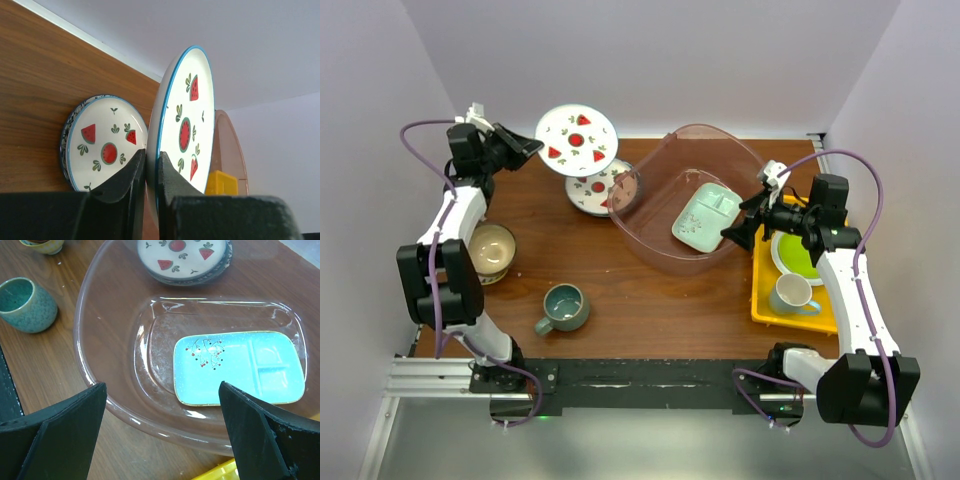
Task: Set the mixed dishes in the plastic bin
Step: Pick up the plate at the center of the board.
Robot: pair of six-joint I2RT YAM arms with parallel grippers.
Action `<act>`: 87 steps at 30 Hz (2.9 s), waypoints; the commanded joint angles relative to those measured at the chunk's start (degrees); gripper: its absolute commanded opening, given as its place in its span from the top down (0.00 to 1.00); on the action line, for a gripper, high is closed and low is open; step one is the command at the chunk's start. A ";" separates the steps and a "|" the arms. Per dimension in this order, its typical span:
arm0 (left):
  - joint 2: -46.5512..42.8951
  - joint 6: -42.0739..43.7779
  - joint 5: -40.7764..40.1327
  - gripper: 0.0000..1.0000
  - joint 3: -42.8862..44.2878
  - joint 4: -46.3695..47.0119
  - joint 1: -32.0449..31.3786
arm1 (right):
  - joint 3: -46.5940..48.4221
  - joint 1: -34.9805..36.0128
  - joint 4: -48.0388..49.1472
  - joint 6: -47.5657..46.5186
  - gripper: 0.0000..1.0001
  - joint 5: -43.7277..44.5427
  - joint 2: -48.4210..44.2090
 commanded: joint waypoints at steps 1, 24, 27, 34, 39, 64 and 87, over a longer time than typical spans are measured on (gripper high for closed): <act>-5.88 -4.98 3.16 1.00 1.69 9.69 0.83 | 2.35 0.12 0.45 -0.84 0.02 0.20 0.22; -12.12 -10.43 6.76 1.00 1.16 13.39 -0.83 | 6.46 2.05 2.04 5.39 0.02 -0.16 1.71; -12.82 -10.34 6.94 1.00 0.64 13.21 -3.73 | 11.81 6.42 -1.03 6.10 0.02 2.74 4.60; -16.33 -8.68 2.55 1.00 -1.91 12.77 -11.03 | 22.99 9.87 -7.01 14.08 0.04 6.08 8.83; -18.00 -7.80 0.09 1.00 -4.90 13.30 -13.93 | 24.06 9.79 -8.08 18.84 0.03 9.07 6.99; -23.54 -7.79 -4.92 1.00 -14.92 18.40 -22.29 | 11.22 11.10 8.80 53.56 0.02 19.18 -0.93; -21.52 -9.38 -8.88 1.00 -15.45 21.12 -29.49 | 15.97 18.40 12.67 54.88 0.27 27.09 13.12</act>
